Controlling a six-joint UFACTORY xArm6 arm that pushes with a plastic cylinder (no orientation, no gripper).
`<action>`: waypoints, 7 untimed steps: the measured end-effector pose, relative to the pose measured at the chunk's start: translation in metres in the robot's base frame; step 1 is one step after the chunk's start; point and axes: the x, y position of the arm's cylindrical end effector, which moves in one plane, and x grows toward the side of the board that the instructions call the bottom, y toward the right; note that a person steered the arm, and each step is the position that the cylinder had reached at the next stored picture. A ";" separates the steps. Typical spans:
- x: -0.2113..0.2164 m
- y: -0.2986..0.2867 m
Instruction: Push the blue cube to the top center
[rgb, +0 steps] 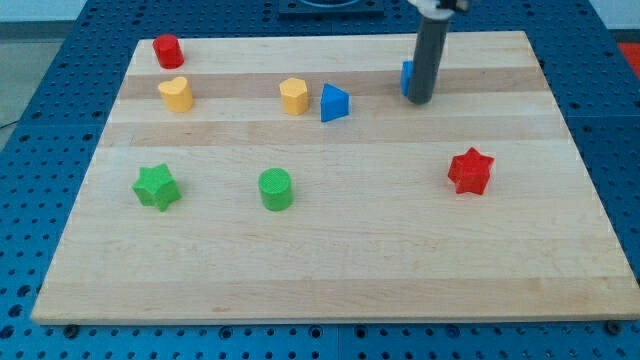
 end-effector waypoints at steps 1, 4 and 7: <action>-0.010 0.000; -0.041 -0.009; -0.063 -0.068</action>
